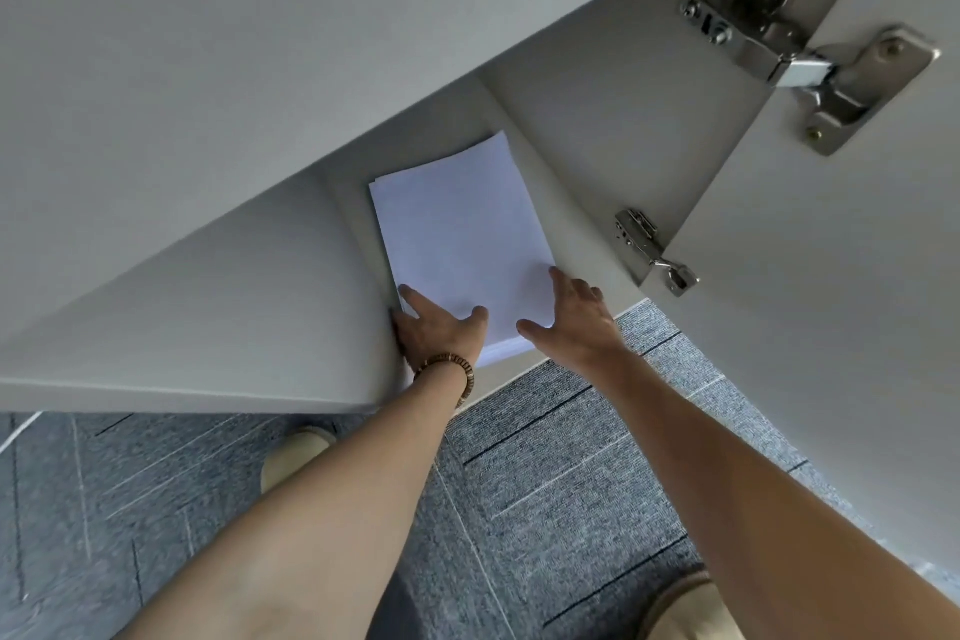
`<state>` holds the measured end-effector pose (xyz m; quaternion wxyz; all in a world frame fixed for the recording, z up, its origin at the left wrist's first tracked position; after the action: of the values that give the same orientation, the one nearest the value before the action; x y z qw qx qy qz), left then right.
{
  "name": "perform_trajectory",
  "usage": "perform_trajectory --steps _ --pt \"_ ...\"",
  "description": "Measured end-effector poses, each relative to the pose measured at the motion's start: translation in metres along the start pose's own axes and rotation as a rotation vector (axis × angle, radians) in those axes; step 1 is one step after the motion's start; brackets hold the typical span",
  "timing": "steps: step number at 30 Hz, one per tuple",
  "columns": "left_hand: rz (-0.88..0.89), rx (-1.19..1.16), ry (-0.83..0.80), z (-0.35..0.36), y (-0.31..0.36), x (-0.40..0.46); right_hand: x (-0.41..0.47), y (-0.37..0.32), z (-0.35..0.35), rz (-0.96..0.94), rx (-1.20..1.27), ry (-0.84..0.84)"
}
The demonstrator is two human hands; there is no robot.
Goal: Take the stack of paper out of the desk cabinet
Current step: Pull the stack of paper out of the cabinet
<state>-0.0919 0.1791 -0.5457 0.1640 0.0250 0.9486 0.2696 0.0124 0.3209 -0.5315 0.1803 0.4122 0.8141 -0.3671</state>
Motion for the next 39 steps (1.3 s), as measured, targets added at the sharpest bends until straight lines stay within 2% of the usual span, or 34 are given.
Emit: perform_trajectory --steps 4,7,13,19,23,27,32,39 --pt "-0.002 0.067 -0.042 0.003 0.000 -0.001 -0.001 0.002 -0.002 0.021 0.102 0.026" --pt "-0.012 0.033 -0.053 0.006 -0.001 -0.004 -0.005 0.010 -0.002 0.030 0.166 0.038" --pt "0.009 -0.077 -0.085 0.012 -0.009 -0.037 -0.023 0.036 0.002 0.071 0.151 0.052" --pt "0.072 -0.097 -0.110 0.020 -0.019 -0.089 -0.046 0.069 0.006 0.202 0.156 0.072" --pt "0.109 -0.141 -0.069 0.020 -0.033 -0.109 -0.054 0.090 0.013 0.233 0.189 0.041" --pt "0.045 -0.223 -0.027 0.021 -0.048 -0.118 -0.047 0.095 0.013 0.263 0.282 0.022" --pt "-0.036 -0.204 0.060 0.023 -0.054 -0.121 -0.030 0.092 0.020 0.333 0.466 -0.051" --pt "-0.207 -0.324 0.015 0.016 -0.045 -0.117 -0.035 0.092 0.025 0.322 0.432 -0.127"
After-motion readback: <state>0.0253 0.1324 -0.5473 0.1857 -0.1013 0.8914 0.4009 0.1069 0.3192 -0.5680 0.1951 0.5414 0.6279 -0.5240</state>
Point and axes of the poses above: each hand's wrist, its own x-axis towards the middle knuckle, its own z-axis out of the palm, y = z × x, the point moved 4 cm from there along x, towards the middle knuckle, and after that the axes turned 10 degrees about z, right-handed, at the moved point
